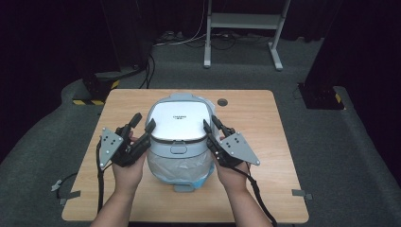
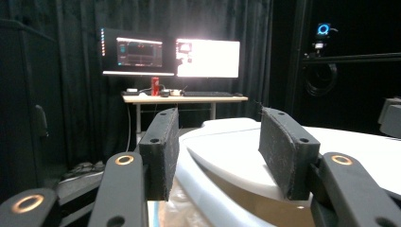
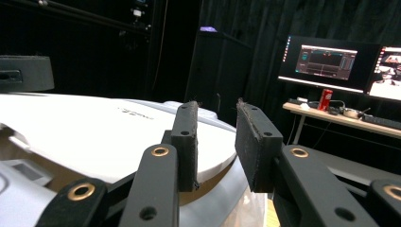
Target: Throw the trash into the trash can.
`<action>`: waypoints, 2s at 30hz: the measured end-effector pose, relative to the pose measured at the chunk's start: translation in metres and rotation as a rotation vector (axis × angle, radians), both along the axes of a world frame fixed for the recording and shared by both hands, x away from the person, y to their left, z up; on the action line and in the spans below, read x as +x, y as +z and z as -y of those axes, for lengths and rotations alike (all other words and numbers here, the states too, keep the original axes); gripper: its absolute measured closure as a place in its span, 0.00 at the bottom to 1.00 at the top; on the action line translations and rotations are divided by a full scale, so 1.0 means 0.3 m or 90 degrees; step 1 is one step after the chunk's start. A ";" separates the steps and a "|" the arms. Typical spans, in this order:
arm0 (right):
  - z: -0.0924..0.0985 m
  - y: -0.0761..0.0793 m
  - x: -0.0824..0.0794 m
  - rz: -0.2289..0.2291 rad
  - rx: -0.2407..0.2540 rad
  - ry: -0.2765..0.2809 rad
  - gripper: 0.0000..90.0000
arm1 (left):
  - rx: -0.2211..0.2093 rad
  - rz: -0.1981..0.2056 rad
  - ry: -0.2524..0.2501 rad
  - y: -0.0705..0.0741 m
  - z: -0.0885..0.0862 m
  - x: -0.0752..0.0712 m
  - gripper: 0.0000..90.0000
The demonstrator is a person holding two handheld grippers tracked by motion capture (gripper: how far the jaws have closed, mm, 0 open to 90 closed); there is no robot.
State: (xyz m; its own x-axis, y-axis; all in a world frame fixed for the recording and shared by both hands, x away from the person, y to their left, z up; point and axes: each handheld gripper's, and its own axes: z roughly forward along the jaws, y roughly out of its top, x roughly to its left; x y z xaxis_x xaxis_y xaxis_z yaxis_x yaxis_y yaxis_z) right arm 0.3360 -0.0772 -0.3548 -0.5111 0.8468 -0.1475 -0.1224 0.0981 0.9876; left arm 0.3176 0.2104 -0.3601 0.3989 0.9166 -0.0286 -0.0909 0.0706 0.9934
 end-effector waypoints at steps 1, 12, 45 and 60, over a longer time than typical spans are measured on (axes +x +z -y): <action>-0.001 -0.001 -0.004 0.000 0.003 0.001 0.77 | 0.003 0.003 -0.002 0.000 0.006 -0.005 0.53; -0.020 -0.009 -0.036 0.000 -0.002 0.008 0.89 | 0.039 0.005 0.002 -0.008 0.048 -0.037 0.66; -0.079 -0.031 -0.091 0.019 -0.019 0.035 1.00 | 0.076 0.010 -0.013 -0.015 0.101 -0.085 0.82; -0.081 -0.043 -0.096 0.027 -0.017 0.027 1.00 | 0.072 0.020 0.006 -0.031 0.115 -0.091 0.82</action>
State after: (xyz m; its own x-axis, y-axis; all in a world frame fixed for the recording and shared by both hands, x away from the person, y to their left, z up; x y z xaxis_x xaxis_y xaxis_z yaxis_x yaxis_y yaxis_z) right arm 0.3073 -0.0528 -0.3678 -0.5398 0.8196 -0.1920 -0.1681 0.1185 0.9786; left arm 0.2903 0.1759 -0.3694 0.3887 0.9172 0.0876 -0.1227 -0.0427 0.9915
